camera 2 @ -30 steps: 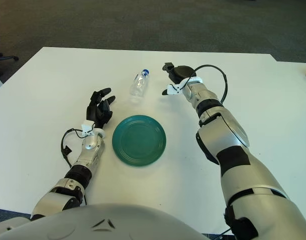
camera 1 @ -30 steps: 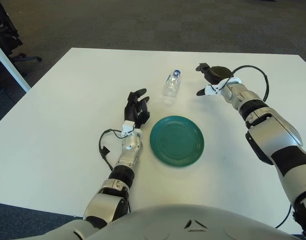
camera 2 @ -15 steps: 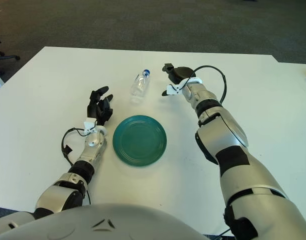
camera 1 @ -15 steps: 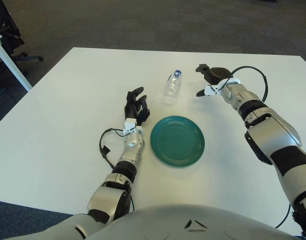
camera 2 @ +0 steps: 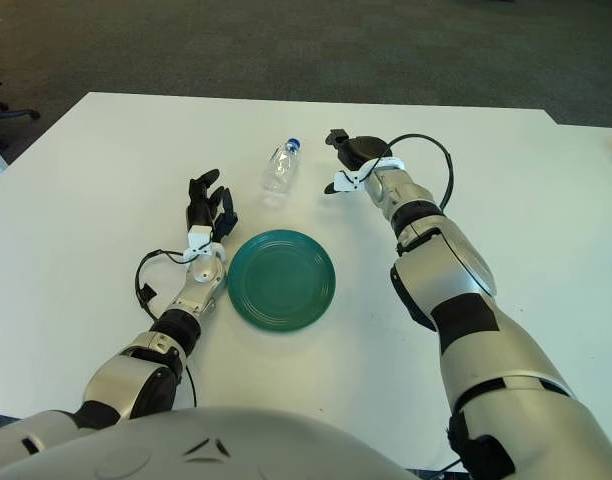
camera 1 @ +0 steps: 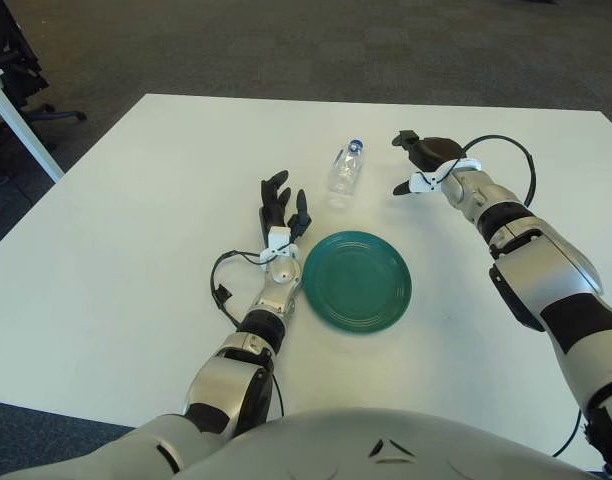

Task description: Put the bottle into the plate.

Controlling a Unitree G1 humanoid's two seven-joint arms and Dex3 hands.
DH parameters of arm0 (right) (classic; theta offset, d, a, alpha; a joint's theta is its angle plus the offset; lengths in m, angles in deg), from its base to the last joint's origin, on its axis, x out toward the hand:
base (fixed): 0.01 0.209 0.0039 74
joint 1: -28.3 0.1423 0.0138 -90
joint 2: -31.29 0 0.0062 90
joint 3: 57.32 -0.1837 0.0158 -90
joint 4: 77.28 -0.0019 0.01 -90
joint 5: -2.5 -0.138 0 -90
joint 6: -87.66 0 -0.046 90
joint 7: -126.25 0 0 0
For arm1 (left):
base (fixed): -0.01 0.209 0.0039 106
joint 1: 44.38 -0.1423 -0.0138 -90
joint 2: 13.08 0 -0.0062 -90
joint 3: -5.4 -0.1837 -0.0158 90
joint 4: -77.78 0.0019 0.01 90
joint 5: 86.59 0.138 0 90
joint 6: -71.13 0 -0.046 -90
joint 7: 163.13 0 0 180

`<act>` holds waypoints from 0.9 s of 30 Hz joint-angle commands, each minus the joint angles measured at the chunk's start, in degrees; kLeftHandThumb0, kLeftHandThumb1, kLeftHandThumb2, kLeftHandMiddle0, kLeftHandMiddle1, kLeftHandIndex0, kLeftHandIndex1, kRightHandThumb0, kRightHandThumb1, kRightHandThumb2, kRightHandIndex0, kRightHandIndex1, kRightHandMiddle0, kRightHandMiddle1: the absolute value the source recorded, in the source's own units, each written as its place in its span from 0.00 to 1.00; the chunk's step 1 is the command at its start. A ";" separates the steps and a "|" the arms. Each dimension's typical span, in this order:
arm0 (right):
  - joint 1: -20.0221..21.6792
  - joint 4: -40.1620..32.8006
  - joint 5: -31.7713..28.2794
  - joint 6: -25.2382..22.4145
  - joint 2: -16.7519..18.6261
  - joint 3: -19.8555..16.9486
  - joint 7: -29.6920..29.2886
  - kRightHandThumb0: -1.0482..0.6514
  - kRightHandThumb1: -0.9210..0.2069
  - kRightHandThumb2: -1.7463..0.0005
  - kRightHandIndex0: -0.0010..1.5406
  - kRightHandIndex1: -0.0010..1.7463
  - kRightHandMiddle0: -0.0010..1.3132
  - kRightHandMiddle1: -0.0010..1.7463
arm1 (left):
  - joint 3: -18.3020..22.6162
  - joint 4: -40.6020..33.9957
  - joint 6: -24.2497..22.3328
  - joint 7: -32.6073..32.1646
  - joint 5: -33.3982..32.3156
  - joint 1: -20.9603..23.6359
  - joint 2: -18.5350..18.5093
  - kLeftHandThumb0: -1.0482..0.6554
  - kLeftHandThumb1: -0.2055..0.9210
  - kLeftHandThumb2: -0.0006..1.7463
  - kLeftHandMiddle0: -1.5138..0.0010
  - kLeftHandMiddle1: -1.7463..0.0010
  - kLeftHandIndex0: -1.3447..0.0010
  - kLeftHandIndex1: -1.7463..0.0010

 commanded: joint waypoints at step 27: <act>-7.27 1.24 -0.42 -4.05 3.29 -1.08 0.51 0.22 0.00 0.89 0.35 0.02 0.00 0.42 | -2.53 -6.52 -12.47 4.11 5.94 4.34 -5.39 0.03 1.00 0.20 0.74 0.96 0.97 0.54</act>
